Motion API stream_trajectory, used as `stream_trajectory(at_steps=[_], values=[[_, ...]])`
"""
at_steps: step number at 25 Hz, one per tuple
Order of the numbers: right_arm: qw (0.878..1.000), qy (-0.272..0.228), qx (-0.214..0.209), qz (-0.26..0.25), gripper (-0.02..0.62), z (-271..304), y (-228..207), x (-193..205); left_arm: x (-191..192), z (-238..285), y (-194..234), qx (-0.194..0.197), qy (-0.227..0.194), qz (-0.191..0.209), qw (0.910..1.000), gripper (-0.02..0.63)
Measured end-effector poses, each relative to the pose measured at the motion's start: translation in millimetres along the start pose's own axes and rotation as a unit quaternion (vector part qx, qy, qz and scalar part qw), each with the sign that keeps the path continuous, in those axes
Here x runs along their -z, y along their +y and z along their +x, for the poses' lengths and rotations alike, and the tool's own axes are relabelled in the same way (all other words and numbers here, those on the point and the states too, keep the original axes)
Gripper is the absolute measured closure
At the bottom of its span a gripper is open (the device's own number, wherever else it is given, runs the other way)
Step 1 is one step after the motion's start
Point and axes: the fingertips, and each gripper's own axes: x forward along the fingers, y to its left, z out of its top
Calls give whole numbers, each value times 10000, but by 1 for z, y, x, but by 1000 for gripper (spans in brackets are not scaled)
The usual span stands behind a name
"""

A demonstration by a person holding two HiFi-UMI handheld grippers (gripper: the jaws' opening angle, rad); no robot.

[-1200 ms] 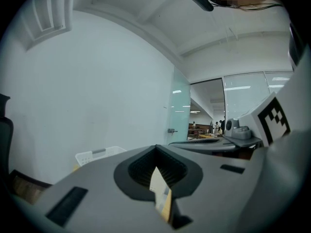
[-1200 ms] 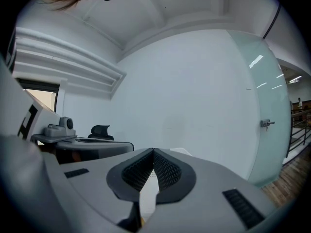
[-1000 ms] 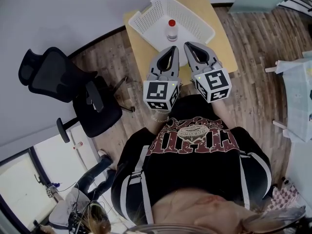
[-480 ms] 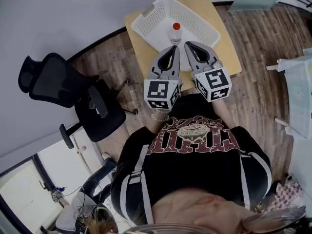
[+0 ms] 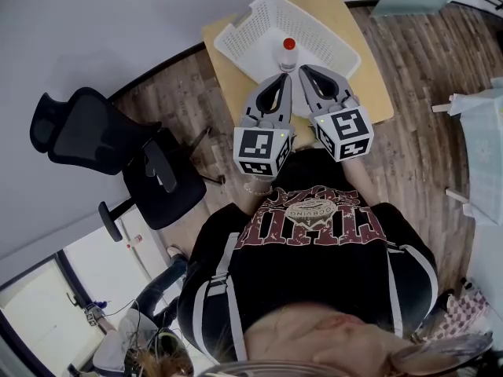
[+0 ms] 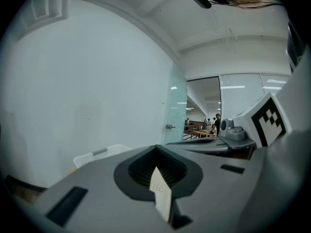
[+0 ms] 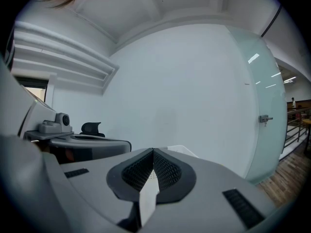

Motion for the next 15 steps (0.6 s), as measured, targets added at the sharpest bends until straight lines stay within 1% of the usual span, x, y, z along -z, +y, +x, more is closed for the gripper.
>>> stream_trajectory(at_steps=[5,15], values=[[10000,43,-53,11,578,6,-3,2,0,3,5,-95,12,-18,10000,560],[9991,257,-320,-36,578,20,-17,5,-1,12,12,-480,53,-151,9987,560]])
